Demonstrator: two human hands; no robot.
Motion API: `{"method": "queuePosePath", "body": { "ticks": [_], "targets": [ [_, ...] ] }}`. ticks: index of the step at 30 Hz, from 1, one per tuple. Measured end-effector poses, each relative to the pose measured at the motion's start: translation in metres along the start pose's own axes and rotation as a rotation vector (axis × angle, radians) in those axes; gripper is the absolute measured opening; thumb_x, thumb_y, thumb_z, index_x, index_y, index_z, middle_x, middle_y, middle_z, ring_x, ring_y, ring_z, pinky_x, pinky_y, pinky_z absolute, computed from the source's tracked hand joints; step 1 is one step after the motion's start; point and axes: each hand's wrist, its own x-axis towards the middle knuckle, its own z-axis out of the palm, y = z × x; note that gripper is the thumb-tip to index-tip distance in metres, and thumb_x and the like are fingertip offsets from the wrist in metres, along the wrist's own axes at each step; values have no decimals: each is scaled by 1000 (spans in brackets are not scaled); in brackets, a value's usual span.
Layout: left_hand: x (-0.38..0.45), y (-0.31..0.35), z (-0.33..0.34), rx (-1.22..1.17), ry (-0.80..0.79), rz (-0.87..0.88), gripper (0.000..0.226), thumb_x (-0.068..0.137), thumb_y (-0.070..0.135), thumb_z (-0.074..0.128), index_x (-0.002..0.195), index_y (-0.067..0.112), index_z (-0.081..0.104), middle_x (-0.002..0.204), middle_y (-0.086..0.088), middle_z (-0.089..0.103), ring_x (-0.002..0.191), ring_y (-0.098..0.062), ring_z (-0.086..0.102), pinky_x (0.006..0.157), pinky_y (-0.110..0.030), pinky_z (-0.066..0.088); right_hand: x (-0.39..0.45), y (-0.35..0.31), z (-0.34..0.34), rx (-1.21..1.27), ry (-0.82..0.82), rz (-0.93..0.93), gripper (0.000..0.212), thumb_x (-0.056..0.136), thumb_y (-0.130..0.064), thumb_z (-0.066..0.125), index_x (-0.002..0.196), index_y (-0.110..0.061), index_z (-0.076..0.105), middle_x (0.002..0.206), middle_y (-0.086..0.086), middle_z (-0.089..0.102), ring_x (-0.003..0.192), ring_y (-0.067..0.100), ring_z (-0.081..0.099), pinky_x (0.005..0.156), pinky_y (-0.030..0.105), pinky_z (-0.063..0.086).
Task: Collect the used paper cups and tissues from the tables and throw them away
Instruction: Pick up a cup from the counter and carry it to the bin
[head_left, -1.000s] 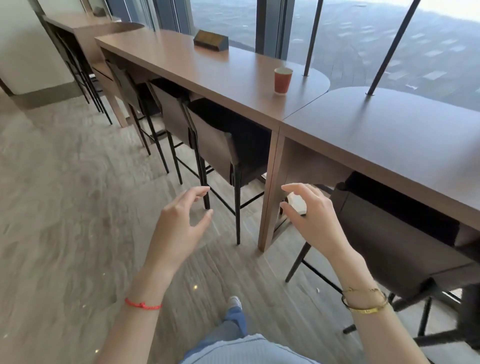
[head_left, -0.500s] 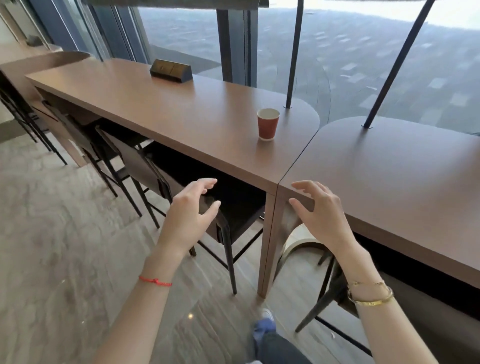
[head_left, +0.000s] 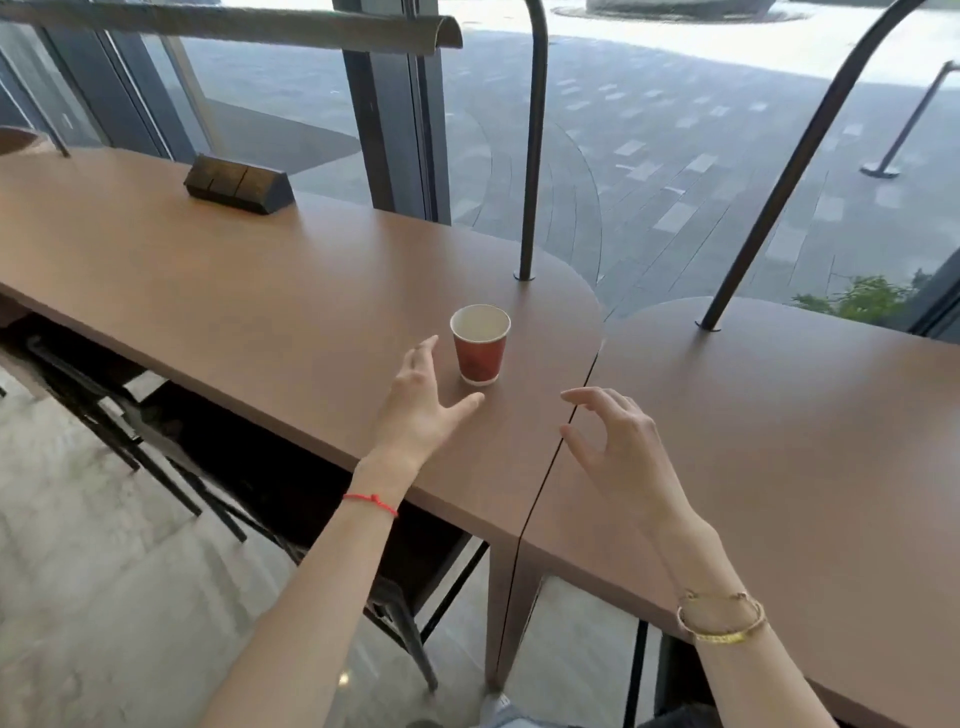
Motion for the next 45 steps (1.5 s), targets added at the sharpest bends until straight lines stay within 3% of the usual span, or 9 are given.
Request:
{"method": "queuePosePath", "body": {
  "ticks": [8,14,19,24,27,31,36,41,45],
  "targets": [
    [60,-7,38,-128,-23,-10,88,71,39,83,141,9,37,134,-7,49,120,-23,51,99,-31,42,38,11,4,-15,30,87,30,90,-26,64,119,-24,60,119,-12,60,118,7,47,90,17,33],
    [75,-14,41,-212,-35,64,68,70,34,85,124,14,48,117,-1,61,106,-18,58,79,-14,36,30,4,5,-38,107,191,28,90,-28,63,118,-26,60,118,-12,60,116,6,48,93,18,36],
    [66,-16,26,-267,-102,195,69,67,38,85,124,24,48,113,7,62,99,-9,59,80,-21,44,6,-12,6,-80,206,284,29,89,-28,63,118,-27,60,117,-14,59,114,2,48,91,10,32],
    [40,-19,4,-343,-224,305,65,68,39,84,122,33,48,109,18,62,98,0,60,81,-16,47,-39,-38,11,-129,297,407,32,89,-27,65,120,-23,60,117,-12,60,113,2,50,91,-2,26],
    [20,-19,-6,-377,-314,377,62,68,38,84,119,39,48,104,25,60,96,7,58,75,-2,40,-74,-57,14,-151,360,497,33,89,-27,64,122,-22,60,119,-12,60,115,3,50,93,3,28],
    [-10,-10,-8,-411,-441,507,61,69,32,84,118,41,49,103,30,59,94,16,55,73,1,36,-126,-81,16,-173,472,620,33,90,-28,63,123,-24,59,121,-13,59,118,2,48,97,7,29],
    [-52,8,-5,-456,-623,666,65,70,30,84,124,35,49,110,26,59,98,4,59,78,-1,38,-196,-112,17,-208,590,780,33,91,-27,62,123,-24,59,121,-13,59,120,1,46,102,16,34],
    [-108,32,1,-496,-808,829,65,72,31,84,125,33,47,109,29,59,97,9,60,76,-2,41,-267,-142,15,-294,703,932,32,89,-27,63,121,-25,59,119,-13,60,116,1,48,95,-1,26],
    [-162,49,6,-497,-915,971,67,73,33,82,127,32,43,112,29,56,100,0,58,79,-7,43,-328,-170,16,-339,802,1028,32,90,-29,62,121,-26,59,119,-14,60,117,4,51,98,11,33]
  ]
}}
